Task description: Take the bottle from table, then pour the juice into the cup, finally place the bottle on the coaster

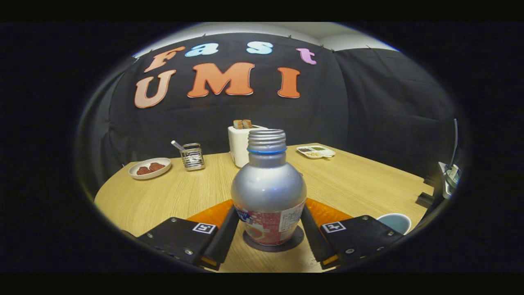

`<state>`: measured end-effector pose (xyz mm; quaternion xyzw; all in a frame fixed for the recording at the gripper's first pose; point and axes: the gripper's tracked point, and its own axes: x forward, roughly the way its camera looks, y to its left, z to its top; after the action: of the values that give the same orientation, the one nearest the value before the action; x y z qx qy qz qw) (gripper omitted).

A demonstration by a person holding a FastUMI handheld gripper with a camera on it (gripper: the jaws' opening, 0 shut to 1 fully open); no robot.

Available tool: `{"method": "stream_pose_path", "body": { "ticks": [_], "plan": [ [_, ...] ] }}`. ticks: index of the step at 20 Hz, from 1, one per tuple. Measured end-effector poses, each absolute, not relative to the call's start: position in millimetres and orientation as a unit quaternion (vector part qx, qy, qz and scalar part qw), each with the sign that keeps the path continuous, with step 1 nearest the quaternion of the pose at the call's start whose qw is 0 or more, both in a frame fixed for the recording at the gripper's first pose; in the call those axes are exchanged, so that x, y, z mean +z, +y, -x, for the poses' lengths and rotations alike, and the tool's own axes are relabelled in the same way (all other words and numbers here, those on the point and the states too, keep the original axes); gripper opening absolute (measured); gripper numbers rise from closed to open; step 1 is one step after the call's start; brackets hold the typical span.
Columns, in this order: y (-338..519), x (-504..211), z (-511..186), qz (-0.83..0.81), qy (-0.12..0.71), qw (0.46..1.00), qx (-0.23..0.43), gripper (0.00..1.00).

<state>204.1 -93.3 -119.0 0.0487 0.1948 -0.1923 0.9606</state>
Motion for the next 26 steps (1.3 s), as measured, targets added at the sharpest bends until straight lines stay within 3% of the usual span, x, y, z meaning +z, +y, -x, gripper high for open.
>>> {"method": "stream_pose_path", "body": {
  "ticks": [9, 16, 26],
  "plan": [
    [-93, -122, -204, -0.052, 0.193, 0.961, -0.191, 0.81],
    [-95, -113, -195, -0.054, 0.185, 0.962, -0.195, 0.97],
    [-75, -56, -147, -0.044, 0.145, 0.975, -0.160, 0.97]
  ]
}}
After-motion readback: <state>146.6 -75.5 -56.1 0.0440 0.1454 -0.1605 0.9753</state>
